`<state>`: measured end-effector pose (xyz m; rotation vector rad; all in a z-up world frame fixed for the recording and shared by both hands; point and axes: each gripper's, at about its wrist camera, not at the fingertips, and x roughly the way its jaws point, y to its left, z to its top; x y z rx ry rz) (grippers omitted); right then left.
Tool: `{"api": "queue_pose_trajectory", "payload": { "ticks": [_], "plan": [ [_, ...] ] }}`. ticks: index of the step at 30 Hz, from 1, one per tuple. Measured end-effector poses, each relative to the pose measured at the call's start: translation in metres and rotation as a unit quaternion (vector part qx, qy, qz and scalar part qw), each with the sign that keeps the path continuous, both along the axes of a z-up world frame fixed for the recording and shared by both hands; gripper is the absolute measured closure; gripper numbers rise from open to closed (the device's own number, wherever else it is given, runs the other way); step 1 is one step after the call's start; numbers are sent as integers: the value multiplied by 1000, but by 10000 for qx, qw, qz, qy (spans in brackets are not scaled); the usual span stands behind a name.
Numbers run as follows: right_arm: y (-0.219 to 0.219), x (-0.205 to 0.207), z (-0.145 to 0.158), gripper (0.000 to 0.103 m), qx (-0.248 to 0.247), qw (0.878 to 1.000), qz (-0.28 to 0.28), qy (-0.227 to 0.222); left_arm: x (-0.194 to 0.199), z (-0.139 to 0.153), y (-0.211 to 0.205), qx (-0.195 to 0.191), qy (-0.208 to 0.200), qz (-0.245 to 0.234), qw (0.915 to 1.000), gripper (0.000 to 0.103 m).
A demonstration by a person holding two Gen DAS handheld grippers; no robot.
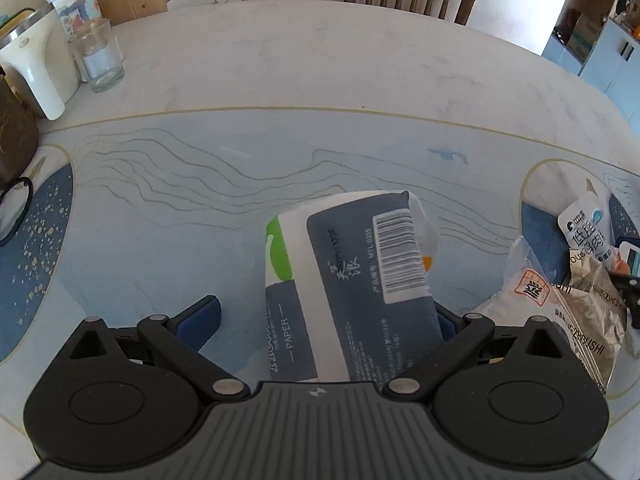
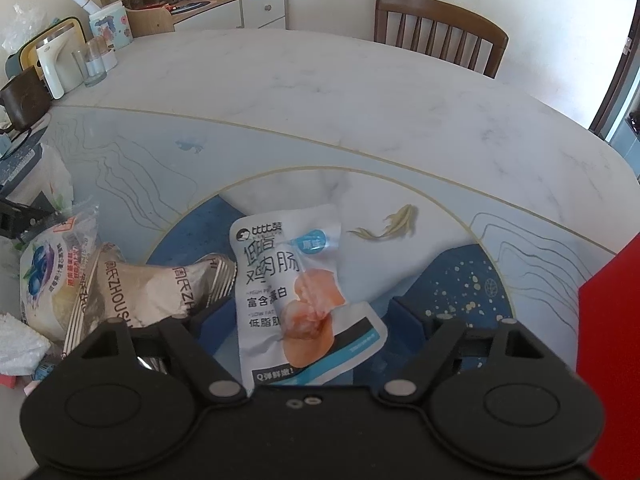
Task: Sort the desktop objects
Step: 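Grasp the paper-towel pack with the left gripper while the right grasps the sausage pouch, then carry the paper-towel pack and sausage pouch with both grippers over the box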
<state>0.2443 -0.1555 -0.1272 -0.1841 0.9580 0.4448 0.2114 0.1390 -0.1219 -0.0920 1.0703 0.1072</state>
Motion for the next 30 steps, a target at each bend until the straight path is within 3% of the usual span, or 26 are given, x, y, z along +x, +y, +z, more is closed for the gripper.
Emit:
{"api": "queue_pose_trajectory", "payload": {
  "ticks": [3,8,14,20,30],
  "plan": [
    [1,-1,1,31,14,10000,-48,-19,1,1,0,61,-15,2,10000,6],
    [2,-4,2,35,49,9999,-122,-39,-4,5,-7,160,-65,-140,9998,36],
    [-1,-8,7,40,120,9996,-233,-67,-7,8,-7,144,-102,-152,9997,58],
    [-10,-14,11,42,186,9990,-412,-51,-10,11,-7,79,-121,-55,9999,65],
    [-36,-36,36,42,456,9962,-728,-109,-25,44,-18,-79,-329,-178,9993,66]
  ]
}}
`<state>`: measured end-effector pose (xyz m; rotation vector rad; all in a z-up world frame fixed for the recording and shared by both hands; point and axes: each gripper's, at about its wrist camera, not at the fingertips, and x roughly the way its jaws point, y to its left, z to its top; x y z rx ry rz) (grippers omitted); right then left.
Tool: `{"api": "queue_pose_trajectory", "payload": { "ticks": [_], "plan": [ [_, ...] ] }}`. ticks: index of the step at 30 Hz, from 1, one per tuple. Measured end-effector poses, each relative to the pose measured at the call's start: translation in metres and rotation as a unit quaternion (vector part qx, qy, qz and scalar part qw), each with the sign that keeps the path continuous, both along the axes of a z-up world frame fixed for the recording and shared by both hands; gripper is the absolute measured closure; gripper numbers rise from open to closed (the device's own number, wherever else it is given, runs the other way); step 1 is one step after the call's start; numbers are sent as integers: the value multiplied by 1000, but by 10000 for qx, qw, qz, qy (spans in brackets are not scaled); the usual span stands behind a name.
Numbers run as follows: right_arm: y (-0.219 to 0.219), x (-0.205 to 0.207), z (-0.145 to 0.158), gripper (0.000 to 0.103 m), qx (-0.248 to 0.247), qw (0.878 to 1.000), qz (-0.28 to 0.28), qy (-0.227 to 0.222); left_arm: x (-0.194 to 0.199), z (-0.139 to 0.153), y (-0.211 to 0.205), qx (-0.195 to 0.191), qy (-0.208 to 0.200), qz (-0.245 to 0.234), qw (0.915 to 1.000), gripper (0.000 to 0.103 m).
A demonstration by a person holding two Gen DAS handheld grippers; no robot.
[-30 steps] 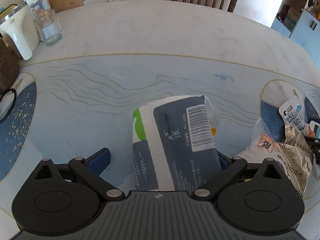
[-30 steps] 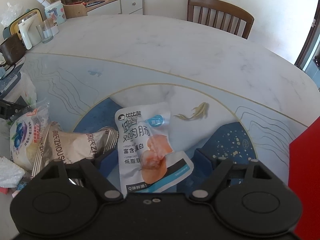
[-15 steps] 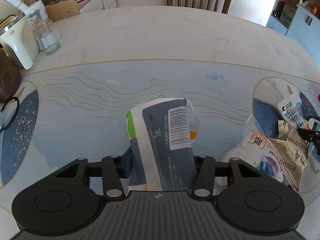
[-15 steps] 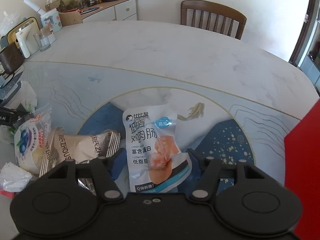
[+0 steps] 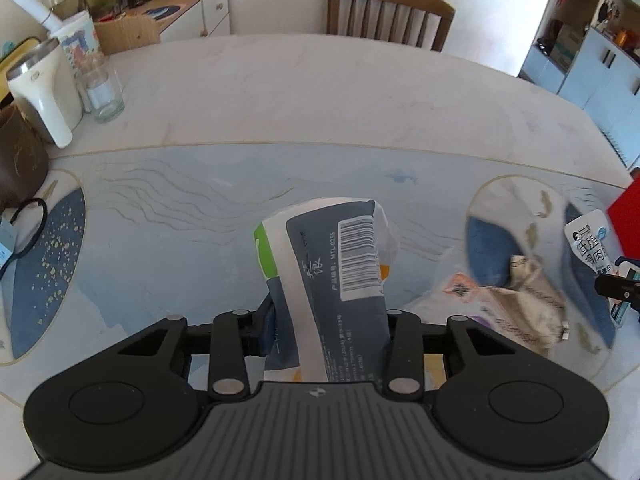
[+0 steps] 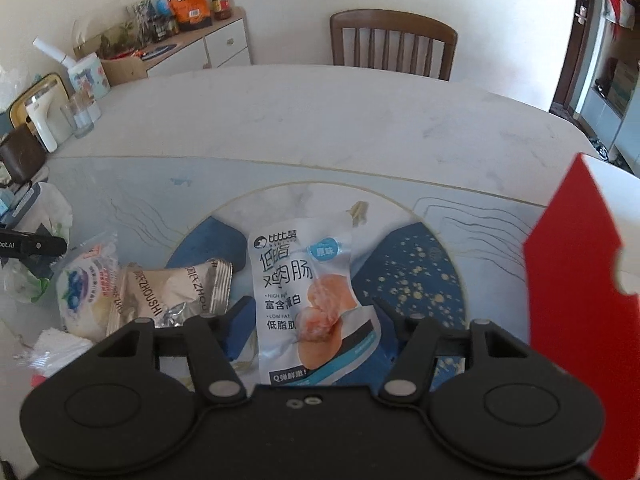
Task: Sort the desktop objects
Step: 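Carry the paper-towel pack and sausage pouch with both grippers over the box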
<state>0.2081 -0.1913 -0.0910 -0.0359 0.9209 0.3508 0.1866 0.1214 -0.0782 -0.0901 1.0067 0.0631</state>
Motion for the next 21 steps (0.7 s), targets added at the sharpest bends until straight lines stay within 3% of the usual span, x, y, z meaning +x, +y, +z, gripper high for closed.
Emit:
{"api": "queue_pose_trajectory", "payload": {
  "ticks": [5,21],
  "plan": [
    [-11,-13,15,42,90,9999,-97,-28,-10,20,-14,-219,-126,-149,9996,65],
    [-45,-57,52,41,454,9976,-486,-193,-32,63,-88,-416,-391,-1041,9929,65]
  ]
}}
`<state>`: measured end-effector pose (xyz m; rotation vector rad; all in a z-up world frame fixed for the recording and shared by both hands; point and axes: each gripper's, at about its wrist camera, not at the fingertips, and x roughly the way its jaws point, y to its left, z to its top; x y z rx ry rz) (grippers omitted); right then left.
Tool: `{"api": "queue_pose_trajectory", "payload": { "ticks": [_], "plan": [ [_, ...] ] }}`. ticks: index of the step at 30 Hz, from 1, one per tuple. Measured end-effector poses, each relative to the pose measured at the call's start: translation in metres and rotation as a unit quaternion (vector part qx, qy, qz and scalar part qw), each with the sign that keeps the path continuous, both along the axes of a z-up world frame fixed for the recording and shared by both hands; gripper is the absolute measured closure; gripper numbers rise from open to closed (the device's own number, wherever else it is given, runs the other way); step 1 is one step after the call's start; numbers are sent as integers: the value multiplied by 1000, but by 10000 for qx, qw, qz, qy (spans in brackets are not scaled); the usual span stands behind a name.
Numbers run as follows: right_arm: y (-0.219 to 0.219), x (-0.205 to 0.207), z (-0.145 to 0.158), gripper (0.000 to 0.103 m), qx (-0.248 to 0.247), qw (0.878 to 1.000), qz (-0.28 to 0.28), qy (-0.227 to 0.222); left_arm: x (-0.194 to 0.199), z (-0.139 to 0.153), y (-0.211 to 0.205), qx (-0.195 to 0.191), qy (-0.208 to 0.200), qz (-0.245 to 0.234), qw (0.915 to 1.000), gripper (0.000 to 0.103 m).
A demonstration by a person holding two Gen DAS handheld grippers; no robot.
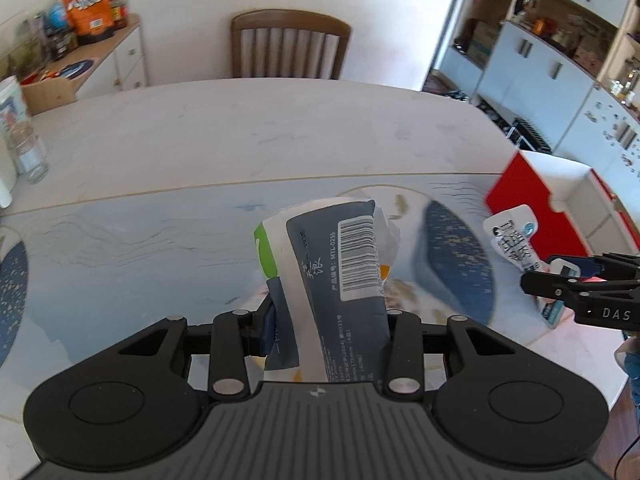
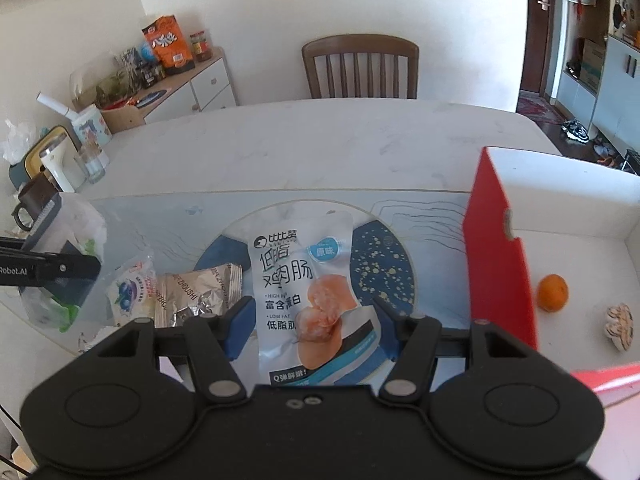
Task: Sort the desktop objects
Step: 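Carry the paper-towel pack and sausage pouch with both grippers over the box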
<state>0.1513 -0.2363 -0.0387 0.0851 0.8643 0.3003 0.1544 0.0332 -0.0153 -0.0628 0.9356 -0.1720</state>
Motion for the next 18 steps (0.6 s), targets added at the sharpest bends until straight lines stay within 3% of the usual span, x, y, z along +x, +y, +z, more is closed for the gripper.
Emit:
{"api": "queue_pose_trajectory", "payload": {
  "ticks": [10,18],
  "plan": [
    [-32,-25,26,41,108,9995,-217,-181,1,23,-55,-202,-208,-558,9980,65],
    [-74,-25,45,41,92,9985,-379,-376,8,37,-122,-257,-408,-1067,9931,65]
  ]
}}
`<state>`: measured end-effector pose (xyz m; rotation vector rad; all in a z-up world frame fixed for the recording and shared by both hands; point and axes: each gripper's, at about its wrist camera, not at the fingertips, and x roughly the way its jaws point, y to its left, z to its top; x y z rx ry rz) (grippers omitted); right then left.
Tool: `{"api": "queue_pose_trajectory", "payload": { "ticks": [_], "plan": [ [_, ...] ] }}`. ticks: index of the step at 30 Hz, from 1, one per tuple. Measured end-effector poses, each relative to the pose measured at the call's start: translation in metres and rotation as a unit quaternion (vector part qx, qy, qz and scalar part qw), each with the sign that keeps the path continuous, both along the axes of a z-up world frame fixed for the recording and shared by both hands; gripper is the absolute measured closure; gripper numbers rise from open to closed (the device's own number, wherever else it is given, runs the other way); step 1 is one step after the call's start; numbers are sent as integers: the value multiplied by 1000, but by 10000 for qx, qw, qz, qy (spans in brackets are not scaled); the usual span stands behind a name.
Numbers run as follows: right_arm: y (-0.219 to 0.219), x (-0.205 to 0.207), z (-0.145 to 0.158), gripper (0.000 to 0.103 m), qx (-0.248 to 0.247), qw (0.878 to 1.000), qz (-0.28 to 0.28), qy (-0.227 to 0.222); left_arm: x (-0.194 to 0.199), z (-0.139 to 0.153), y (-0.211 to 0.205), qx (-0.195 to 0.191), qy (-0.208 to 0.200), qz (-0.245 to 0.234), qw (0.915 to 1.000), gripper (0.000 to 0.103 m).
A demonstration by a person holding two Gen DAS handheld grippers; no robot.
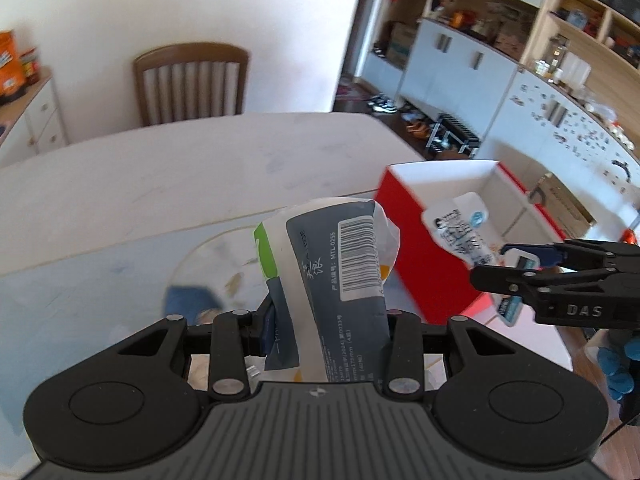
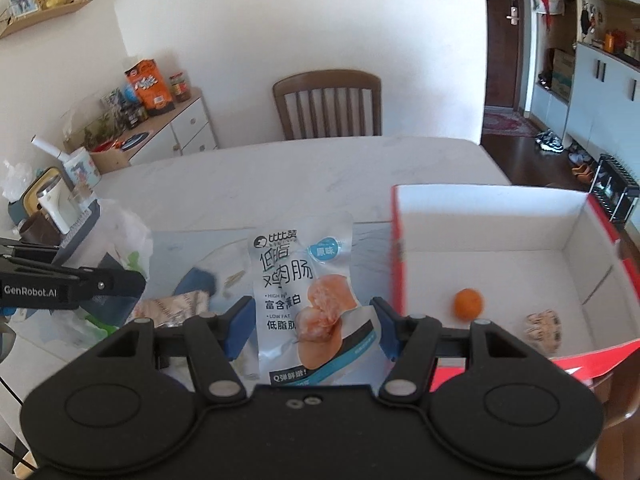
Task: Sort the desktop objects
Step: 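Carry the paper-towel pack and sausage pouch with both grippers over the box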
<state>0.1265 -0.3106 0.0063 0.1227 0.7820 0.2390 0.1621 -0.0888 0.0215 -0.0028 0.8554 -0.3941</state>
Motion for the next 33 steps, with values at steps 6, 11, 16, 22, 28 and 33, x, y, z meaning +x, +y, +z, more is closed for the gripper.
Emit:
{"api": "queue_pose_trajectory", "payload": {
  "ticks": [6,11,16,22,28,33],
  "plan": [
    [-39,6,-2,41,-61,9998,-180,43,12,6,-53,7,-128,-339,9993,65],
    [-73,12,-5,41,-100,9994,-336,45,21,9,-94,30,-213,-547,9983,65],
    [-106,17,-7,41,-134,9987,-481,56,31,10,-128,105,-293,-718,9969,65],
    [-140,27,-12,41,-129,9977,-655,108,45,9,-172,231,-388,-1075,9932,65],
    [-171,36,-24,41,-169,9964,-797,246,66,-6,-217,376,-272,-1411,9889,65],
    [-191,47,-38,41,-293,9953,-839,396,81,-33,-244,641,-18,-1634,9845,65]
  ]
}}
